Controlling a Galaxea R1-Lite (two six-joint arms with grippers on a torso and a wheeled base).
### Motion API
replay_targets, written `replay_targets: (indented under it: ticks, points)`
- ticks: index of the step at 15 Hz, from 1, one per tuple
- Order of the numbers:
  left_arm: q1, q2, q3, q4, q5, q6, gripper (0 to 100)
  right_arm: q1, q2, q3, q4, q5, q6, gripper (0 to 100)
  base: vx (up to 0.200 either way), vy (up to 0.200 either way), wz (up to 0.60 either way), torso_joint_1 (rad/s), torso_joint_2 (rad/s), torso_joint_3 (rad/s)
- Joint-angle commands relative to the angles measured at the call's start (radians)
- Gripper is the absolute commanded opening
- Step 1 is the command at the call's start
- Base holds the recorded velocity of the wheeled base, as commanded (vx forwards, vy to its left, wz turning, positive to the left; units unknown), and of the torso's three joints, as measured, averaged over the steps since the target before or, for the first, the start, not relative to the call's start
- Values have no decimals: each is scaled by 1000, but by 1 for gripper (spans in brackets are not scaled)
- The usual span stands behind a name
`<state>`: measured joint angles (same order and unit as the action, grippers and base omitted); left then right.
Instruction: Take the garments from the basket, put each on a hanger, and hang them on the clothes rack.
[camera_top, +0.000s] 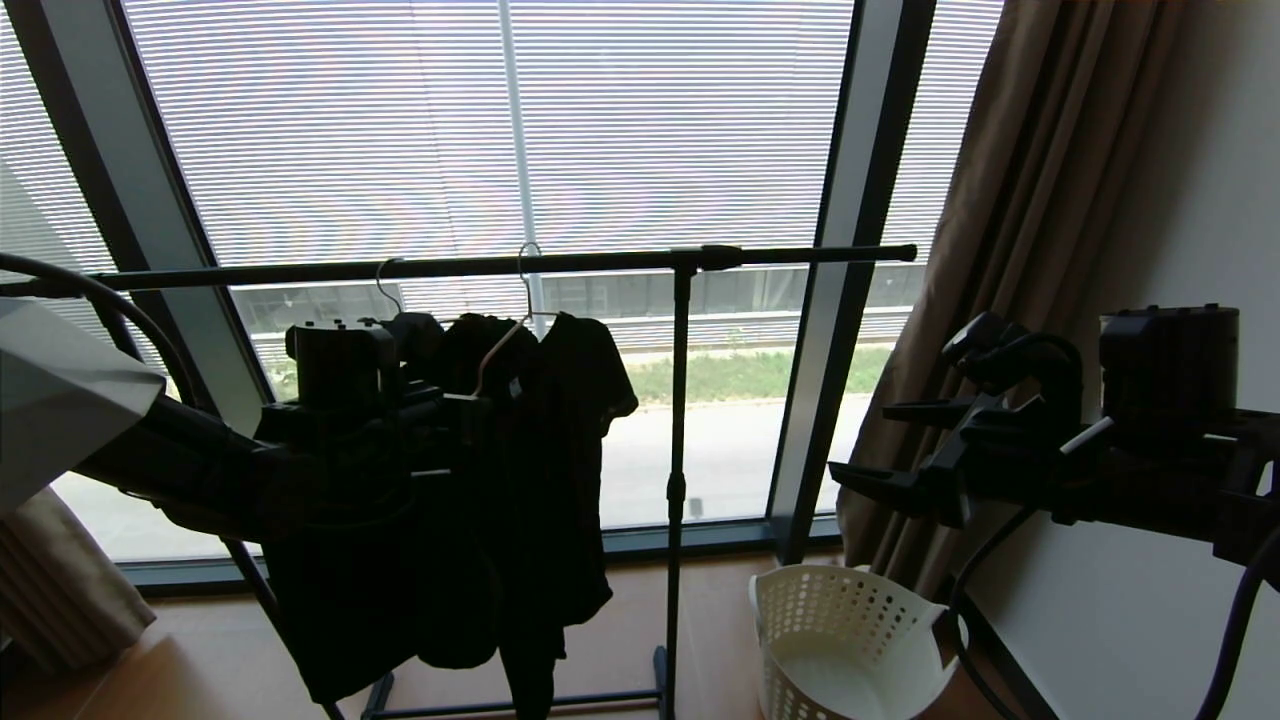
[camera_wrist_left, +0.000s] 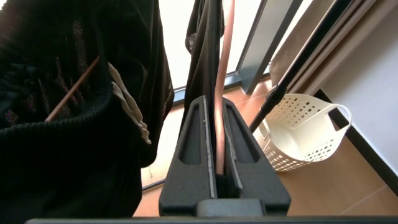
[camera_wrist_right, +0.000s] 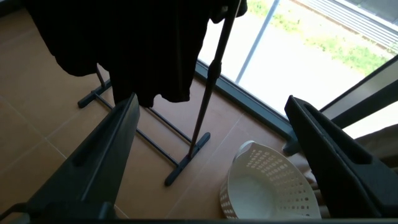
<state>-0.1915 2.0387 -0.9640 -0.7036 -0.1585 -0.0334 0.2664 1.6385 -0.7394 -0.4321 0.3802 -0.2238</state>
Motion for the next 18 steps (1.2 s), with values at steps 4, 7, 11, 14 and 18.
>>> replay_targets:
  ticks: [4, 7, 11, 14, 18]
  points:
    - [0, 26, 4, -33, 1, 0, 0, 1, 3, -2, 0, 0, 0, 100, 0, 0, 0, 0, 0, 0]
    - [0, 32, 5, -40, 5, 1, 0, 1, 1, -2, 0, 0, 0, 100, 0, 0, 0, 0, 0, 0]
    - [-2, 28, 10, -39, 30, 3, 100, 1, -3, 0, 0, 0, 0, 100, 0, 0, 0, 0, 0, 0]
    - [1, 24, 25, -39, 30, 4, 100, 1, -2, 0, 0, 0, 0, 100, 0, 0, 0, 0, 0, 0]
    - [-6, -6, 27, -28, 30, 6, 100, 2, 1, -2, -2, 0, 0, 100, 0, 0, 0, 0, 0, 0]
